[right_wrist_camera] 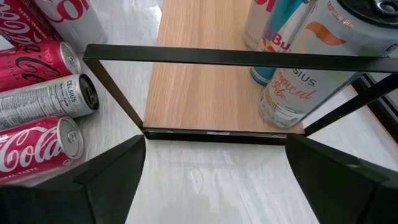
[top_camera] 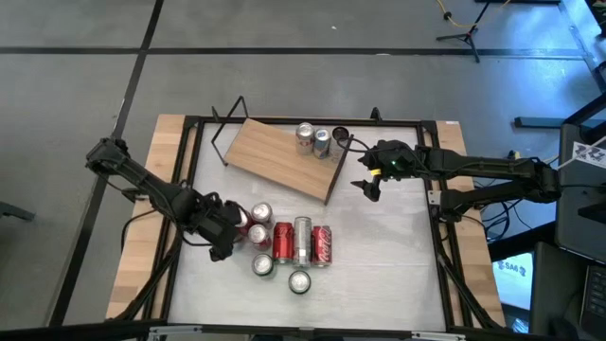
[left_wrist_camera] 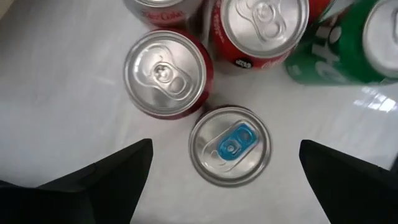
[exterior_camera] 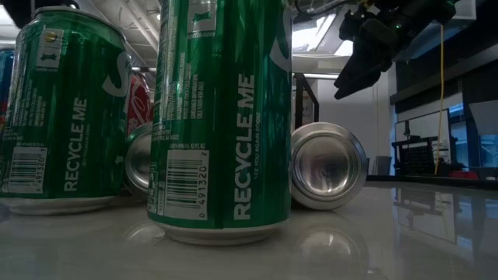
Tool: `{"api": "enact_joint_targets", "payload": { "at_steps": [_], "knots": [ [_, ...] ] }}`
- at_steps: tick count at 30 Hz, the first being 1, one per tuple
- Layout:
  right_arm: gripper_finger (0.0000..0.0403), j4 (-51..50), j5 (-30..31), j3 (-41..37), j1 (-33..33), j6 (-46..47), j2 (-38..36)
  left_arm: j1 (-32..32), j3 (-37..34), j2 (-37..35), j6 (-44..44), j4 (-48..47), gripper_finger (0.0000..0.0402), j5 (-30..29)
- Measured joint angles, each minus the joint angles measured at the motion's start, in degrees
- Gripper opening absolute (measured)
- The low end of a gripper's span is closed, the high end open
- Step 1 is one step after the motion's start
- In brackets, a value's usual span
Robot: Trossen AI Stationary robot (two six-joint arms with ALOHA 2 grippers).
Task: Place canned beverage on shelf
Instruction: Put the blue soda can on the shelf aligned with the other blue soda can
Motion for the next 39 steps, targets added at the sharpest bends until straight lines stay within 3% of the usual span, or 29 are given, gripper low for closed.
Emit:
{"api": "enact_joint_targets", "payload": {
  "at_steps": [23,31,39],
  "knots": [
    [0.0381,-0.08,0.0,0.0,-0.02,-0.01,0.0,-0.43,0.0,10.04,3.46,0.11,0.0388,0.11],
    [0.0381,-0.12,0.0,-0.01,-0.01,-0.01,0.01,-0.43,0.0,10.34,3.02,0.11,0.0352,1.21],
    [0.0381,-0.12,0.0,-0.01,-0.02,-0.01,0.0,-0.43,0.0,10.34,2.94,0.11,0.0291,2.27]
  ]
}}
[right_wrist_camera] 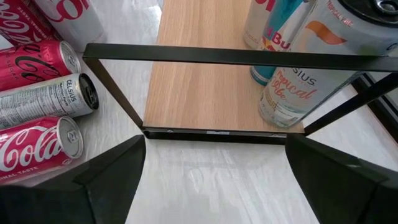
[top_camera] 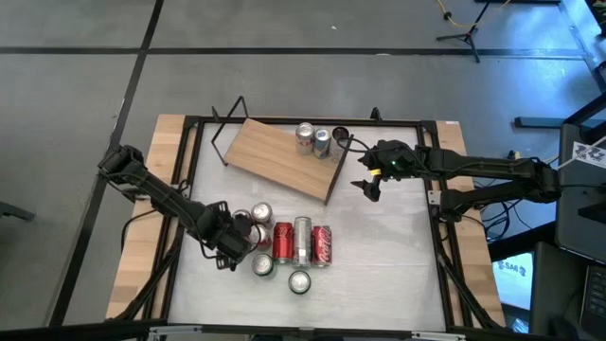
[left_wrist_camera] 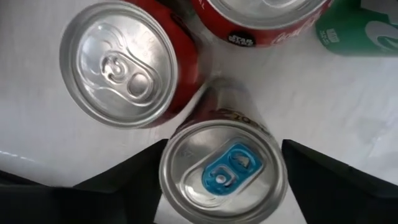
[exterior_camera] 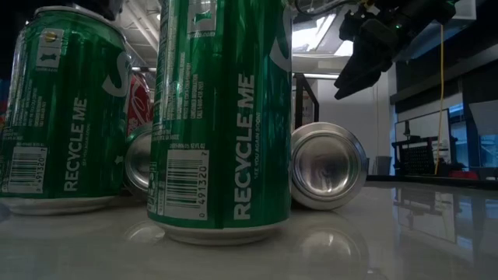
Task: Place canned beverage on shelf
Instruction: Put the blue soda can on the shelf aligned with the other blue soda can
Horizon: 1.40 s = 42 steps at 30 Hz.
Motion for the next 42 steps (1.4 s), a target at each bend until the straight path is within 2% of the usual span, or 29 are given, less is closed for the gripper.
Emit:
{"api": "enact_joint_targets", "payload": {
  "at_steps": [8,16,22,27,30,37,42],
  "knots": [
    [0.0381,0.02,0.0,0.01,0.02,0.0,0.0,0.35,0.0,-0.26,-3.48,0.04,0.0218,3.12],
    [0.0381,0.04,0.0,-0.01,0.02,0.0,0.0,0.35,1.32,-0.28,-4.44,-0.73,0.0213,5.86],
    [0.0381,0.05,0.0,0.01,0.0,0.0,0.0,0.52,8.7,-0.28,-4.44,-6.58,0.0216,5.92],
    [0.0381,0.07,0.0,0.01,0.02,0.0,0.0,2.3,17.68,-0.28,-4.55,-10.96,0.0217,8.83],
    [0.0381,0.09,0.0,0.01,0.0,0.0,0.0,4.11,22.87,-0.28,-5.15,-11.95,0.0217,10.71],
    [0.0381,0.11,0.0,0.0,0.01,0.0,0.01,9.21,32.06,-0.29,-5.51,-13.74,0.0218,10.6],
    [0.0381,0.11,0.0,0.01,0.0,0.0,0.0,13.83,35.68,-0.3,-0.69,-14.22,0.0219,10.69]
  ]
}}
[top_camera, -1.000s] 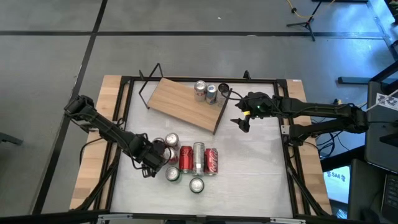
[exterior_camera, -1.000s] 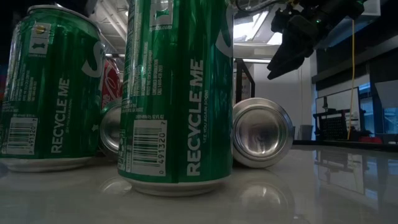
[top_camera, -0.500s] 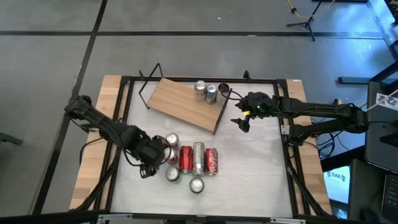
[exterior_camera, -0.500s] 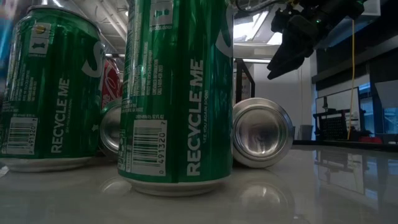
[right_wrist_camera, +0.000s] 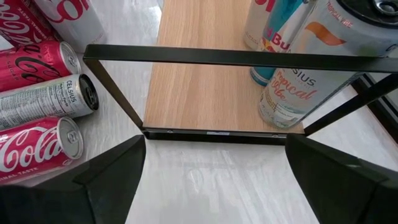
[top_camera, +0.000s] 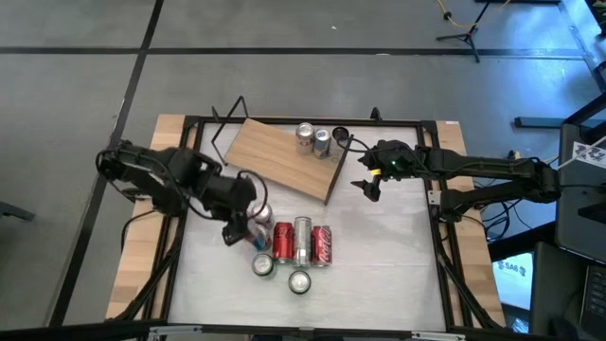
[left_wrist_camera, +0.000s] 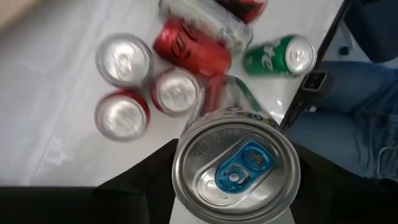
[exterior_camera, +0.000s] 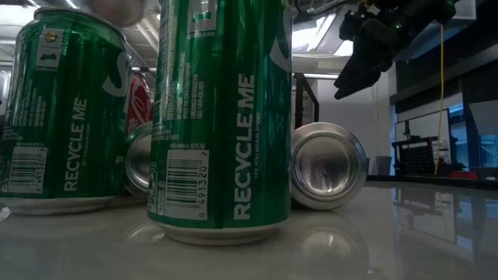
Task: Place canned beverage on shelf
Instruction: Put the blue soda can on the shelf aligned with the other blue soda can
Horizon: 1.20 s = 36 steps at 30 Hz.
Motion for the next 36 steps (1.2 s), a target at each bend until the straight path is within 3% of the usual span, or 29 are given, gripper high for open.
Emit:
{"api": "enact_joint_targets", "payload": {
  "at_steps": [13,20,29,36],
  "knots": [
    [0.0381,0.06,0.0,0.0,0.02,0.0,0.0,18.09,0.6,1.89,23.49,3.38,0.0219,-1.79],
    [0.0381,0.06,0.0,0.0,0.0,0.0,0.0,26.57,0.6,8.44,38.77,8.46,0.0219,-2.15],
    [0.0381,-0.12,0.0,0.0,0.01,0.0,0.0,33.07,0.6,18.12,53.78,13.88,0.0219,-8.04],
    [0.0381,-0.11,0.0,0.0,0.02,0.0,0.02,35.85,0.58,20.96,59.74,14.89,0.0219,-11.08]
  ]
}}
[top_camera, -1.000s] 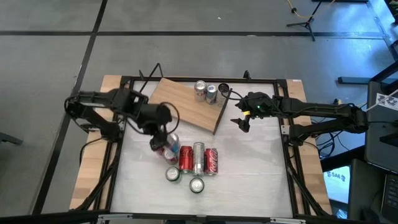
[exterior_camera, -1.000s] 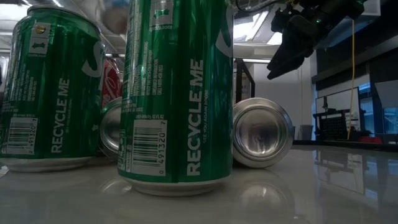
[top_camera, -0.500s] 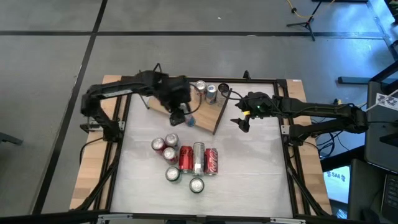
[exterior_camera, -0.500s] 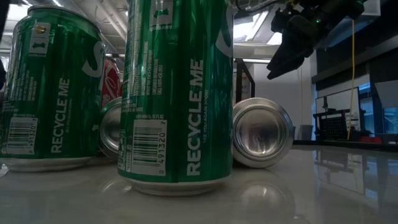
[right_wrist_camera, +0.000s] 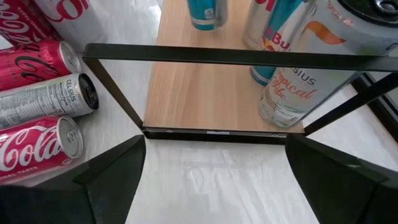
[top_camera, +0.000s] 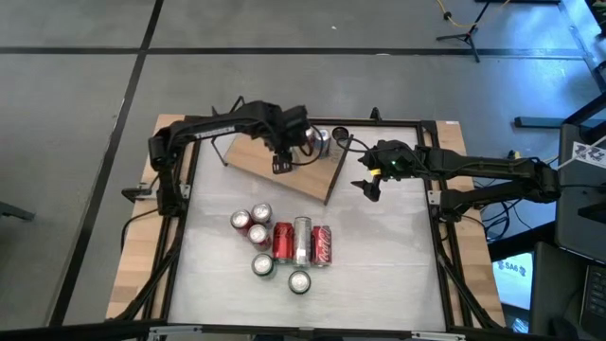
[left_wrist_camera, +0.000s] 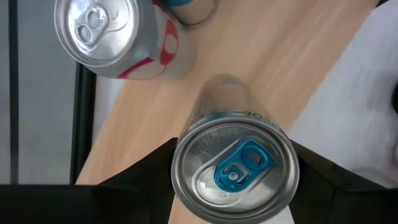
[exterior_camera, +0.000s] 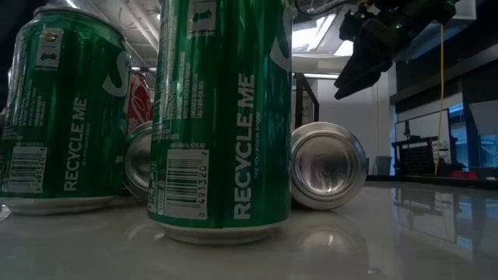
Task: Place canned beverage on shelf
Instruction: Put the blue soda can on the shelf aligned with the other blue soda can
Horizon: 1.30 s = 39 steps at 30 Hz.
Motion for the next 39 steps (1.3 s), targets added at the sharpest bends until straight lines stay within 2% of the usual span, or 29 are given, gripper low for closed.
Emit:
{"api": "enact_joint_targets", "payload": {
  "at_steps": [19,31,39],
  "knots": [
    [0.0381,-0.01,0.01,0.0,-0.01,0.0,-0.01,0.88,0.0,2.34,2.61,0.98,0.022,0.56],
    [0.0381,-0.02,0.0,0.0,-0.01,-0.02,-0.02,0.85,0.0,2.34,2.63,4.6,0.0259,-0.07],
    [0.0381,-0.01,0.0,0.0,0.0,-0.02,-0.02,0.85,0.0,2.34,2.63,7.43,0.0262,-0.07]
  ]
}}
